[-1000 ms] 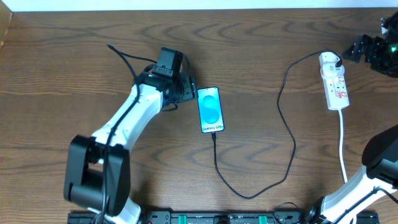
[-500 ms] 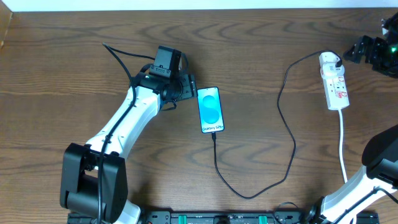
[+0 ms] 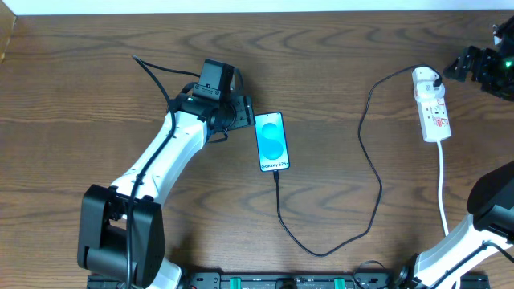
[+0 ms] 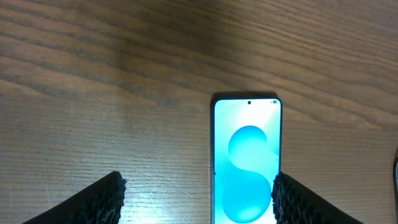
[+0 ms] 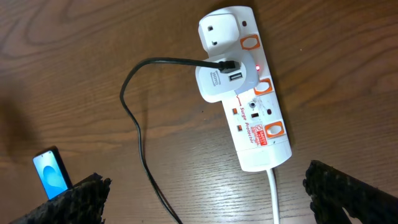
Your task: Plug charger to phone and switch on socket
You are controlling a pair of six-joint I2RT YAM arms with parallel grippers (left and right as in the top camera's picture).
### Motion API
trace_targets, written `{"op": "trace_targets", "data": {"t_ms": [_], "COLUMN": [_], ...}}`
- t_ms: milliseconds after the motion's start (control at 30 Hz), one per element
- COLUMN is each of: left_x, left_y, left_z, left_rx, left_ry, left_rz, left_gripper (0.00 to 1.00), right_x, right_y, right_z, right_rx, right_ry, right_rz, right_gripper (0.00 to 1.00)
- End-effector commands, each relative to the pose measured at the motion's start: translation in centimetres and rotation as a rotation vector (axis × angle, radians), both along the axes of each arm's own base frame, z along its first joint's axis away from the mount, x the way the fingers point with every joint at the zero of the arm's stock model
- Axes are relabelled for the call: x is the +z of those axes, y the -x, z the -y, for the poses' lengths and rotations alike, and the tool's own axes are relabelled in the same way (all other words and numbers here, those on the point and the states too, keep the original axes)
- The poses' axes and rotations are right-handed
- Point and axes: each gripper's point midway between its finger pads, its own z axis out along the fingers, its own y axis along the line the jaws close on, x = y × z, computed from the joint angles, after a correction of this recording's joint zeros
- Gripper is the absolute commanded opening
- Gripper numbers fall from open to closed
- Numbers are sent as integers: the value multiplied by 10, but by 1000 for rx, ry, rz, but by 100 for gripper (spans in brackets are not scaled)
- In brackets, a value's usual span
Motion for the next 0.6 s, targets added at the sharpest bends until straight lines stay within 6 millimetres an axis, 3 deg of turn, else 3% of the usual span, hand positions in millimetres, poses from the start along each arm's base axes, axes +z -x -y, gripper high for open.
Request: {"op": "trace_targets", "data": {"t_ms": [0, 167, 400, 567], "left_x": [1, 4, 39, 59], "left_y": [1, 2, -2, 9], "left_z": [-5, -4, -16, -28], "left_rx": [1, -10, 42, 85], "left_ry": [-20, -20, -163, -297], "left_rz": [8, 19, 173, 273], "left_gripper": [76, 76, 76, 76], "right_x": [4, 4, 4, 4], "right_y": [-1, -1, -1, -1], "right_z": [-1, -1, -1, -1], "right_rx": [0, 0, 0, 0], "right_ry": [3, 3, 3, 3], "right_rz": [9, 9, 9, 9], "right_gripper": [99, 99, 99, 99]}}
